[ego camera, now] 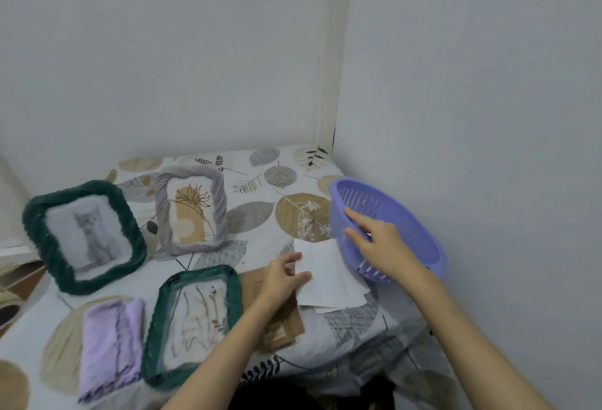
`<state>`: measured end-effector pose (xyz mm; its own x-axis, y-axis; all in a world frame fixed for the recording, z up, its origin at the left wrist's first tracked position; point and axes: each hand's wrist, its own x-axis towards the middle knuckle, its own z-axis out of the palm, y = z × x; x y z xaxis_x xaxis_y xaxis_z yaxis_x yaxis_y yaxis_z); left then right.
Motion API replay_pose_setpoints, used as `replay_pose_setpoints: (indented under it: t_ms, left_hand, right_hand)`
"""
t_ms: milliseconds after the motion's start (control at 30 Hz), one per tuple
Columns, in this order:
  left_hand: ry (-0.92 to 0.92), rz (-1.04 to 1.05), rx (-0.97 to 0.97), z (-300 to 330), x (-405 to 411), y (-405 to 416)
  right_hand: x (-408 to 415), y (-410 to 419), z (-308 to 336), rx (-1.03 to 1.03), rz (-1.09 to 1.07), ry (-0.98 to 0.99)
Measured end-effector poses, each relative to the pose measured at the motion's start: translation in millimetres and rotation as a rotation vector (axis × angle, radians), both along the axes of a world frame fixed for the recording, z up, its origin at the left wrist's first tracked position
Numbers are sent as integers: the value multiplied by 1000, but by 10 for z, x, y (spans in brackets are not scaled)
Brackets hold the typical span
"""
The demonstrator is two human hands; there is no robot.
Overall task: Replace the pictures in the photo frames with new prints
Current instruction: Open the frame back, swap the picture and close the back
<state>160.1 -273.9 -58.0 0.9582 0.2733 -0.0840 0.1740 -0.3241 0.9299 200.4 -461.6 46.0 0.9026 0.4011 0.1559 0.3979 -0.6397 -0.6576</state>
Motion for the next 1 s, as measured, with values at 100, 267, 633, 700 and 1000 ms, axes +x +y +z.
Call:
replay_pose_setpoints:
  t_ms: [100,267,633,700,1000]
  left_hand:
    - [-8,-93,282,-21,71,-140]
    - [-38,-139,421,-35,97,-174]
    - [-149,-129,-53,428,66,-175]
    - [-140,-175,74,462,53,-191]
    - [-110,-162,65,483,42,-186]
  right_hand:
    - [-94,65,-91,-40,39,-42]
    - [-358,198,-323,-356,102,-73]
    - [373,-119,-325,-411,-247,406]
    - [438,-108,-349,-535,-280,547]
    - [530,-141,-361,-460,-461,331]
